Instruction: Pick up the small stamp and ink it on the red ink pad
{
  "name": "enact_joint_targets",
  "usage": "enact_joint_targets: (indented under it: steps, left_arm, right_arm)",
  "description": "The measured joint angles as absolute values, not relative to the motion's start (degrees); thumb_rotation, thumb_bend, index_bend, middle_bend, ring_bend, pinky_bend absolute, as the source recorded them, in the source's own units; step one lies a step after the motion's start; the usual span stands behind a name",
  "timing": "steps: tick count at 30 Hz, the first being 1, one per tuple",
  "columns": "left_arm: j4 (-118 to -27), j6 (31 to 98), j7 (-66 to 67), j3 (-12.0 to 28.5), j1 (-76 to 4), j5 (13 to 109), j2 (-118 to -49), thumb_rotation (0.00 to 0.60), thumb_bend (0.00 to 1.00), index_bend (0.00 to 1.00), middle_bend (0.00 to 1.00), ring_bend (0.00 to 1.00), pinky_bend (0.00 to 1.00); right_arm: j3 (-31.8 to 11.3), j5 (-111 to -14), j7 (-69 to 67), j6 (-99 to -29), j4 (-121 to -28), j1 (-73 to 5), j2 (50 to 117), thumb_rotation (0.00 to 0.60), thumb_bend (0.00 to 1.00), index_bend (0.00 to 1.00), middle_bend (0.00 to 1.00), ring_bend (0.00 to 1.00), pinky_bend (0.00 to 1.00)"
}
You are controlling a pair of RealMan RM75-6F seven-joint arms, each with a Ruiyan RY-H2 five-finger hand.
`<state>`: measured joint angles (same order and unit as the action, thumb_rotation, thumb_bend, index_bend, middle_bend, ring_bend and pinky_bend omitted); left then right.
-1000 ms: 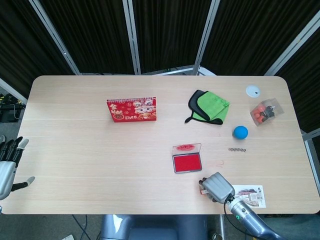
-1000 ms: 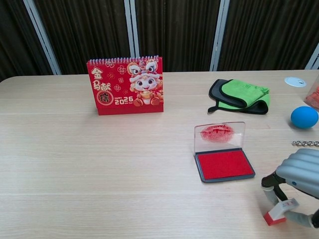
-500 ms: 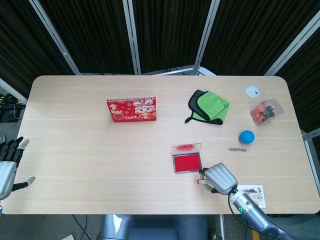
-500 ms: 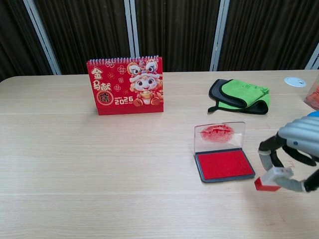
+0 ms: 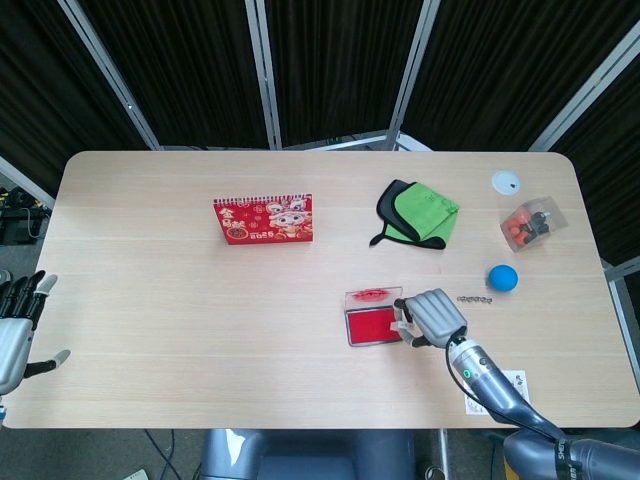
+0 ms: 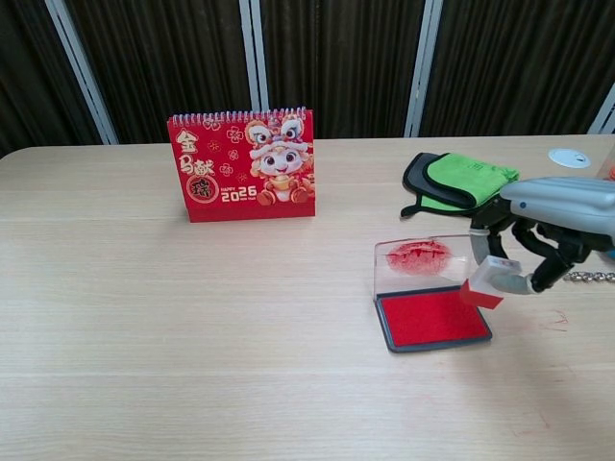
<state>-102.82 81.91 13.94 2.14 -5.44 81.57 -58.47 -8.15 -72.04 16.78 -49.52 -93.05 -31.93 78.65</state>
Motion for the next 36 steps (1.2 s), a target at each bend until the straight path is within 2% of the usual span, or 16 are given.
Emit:
enact_joint_targets:
  steps: [7,19,36]
  left_arm:
    - [-102.79,81.30,14.44,2.54,-5.77,80.06,-58.58,0.600,0.00,0.00,0.00,0.00,0.00]
    - [-102.71,81.11,14.90,2.50,-6.05,79.74,-58.81,0.600,0.00,0.00,0.00,0.00,0.00]
    - [-102.53,80.61,15.08,2.52,-6.45,79.15,-59.01,0.600,0.00,0.00,0.00,0.00,0.00]
  right_arm:
    - [-8.84,-67.90,19.22,-48.03,-89.92,-34.78,82.63,0.600,0.49,0.59,0.60,0.79,1.00]
    - [-6.45,-68.98,21.65,-49.96,-85.57,-36.04,87.09,0.600,0.49,0.59,0.61,0.79,1.00]
    - [-5.32,-67.37,23.34,-50.15,-82.55,-37.01,90.36,0.600,0.50,0.59,0.61,0.79,1.00]
